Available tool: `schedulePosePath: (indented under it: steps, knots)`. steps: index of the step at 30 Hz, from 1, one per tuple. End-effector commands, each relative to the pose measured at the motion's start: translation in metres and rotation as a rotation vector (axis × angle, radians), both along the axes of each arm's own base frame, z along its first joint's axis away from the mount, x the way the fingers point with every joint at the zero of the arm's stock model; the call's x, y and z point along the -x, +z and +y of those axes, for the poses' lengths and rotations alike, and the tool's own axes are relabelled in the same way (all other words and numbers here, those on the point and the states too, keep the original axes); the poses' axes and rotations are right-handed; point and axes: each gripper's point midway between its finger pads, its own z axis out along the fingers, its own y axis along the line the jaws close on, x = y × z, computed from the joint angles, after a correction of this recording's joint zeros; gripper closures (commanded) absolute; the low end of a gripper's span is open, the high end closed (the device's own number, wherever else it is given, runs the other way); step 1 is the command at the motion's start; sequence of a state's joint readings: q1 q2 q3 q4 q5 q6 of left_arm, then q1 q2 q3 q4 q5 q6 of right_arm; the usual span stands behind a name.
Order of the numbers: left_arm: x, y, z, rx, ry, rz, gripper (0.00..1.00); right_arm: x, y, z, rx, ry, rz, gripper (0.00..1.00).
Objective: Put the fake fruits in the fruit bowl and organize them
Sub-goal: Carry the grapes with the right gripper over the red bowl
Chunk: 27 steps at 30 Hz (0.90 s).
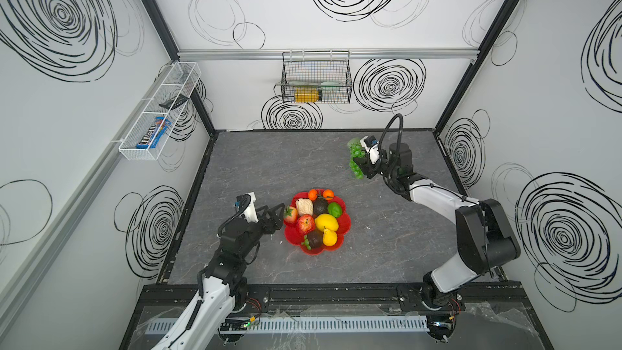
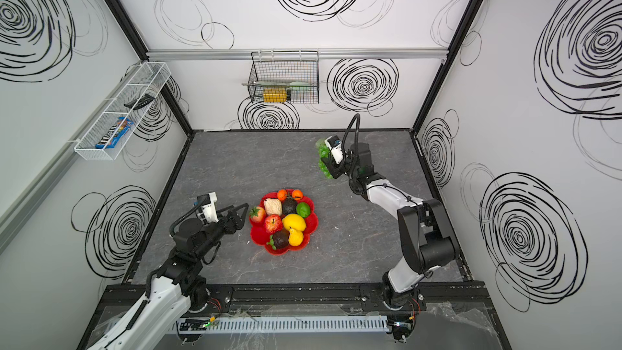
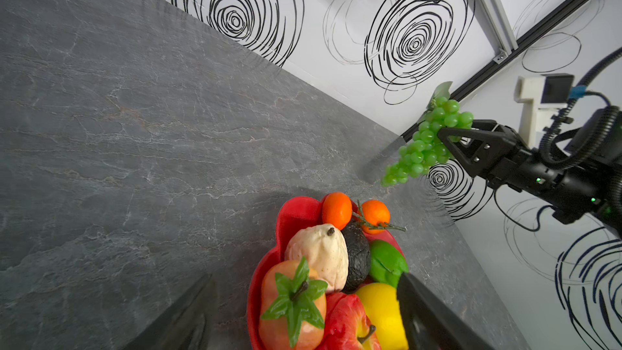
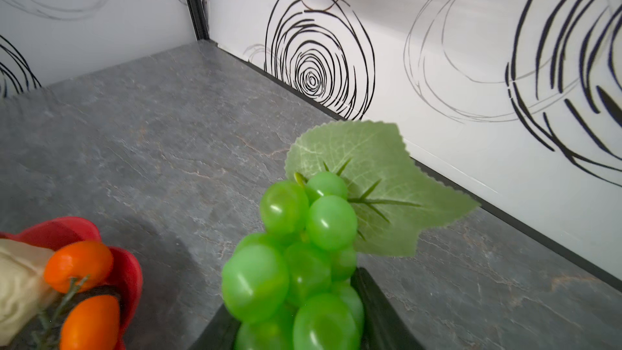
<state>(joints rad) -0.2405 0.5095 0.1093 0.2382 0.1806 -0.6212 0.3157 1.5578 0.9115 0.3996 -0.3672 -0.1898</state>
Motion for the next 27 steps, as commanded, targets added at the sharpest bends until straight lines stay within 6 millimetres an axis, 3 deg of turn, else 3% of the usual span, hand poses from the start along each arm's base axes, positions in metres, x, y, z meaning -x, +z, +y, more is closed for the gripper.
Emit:
schedulePosePath:
  steps: [1,8,14,19,27]
  knots:
    - [-0.003,0.013,0.001,0.020,0.003,-0.052,0.13,0.016,0.043,0.005,-0.131,0.026,-0.070,0.53]
    - [-0.003,0.011,0.002,0.025,0.004,-0.048,0.13,0.068,0.070,0.011,-0.185,0.064,-0.087,0.54]
    - [-0.004,0.010,0.004,0.031,0.007,-0.043,0.13,0.121,0.068,0.033,-0.186,0.134,-0.040,0.54]
    - [-0.005,0.009,0.005,0.038,0.010,-0.038,0.13,0.162,0.078,0.045,-0.237,0.208,-0.017,0.55]
    - [-0.006,0.005,0.008,0.049,0.014,-0.024,0.13,0.202,0.061,0.063,-0.274,0.277,0.083,0.55]
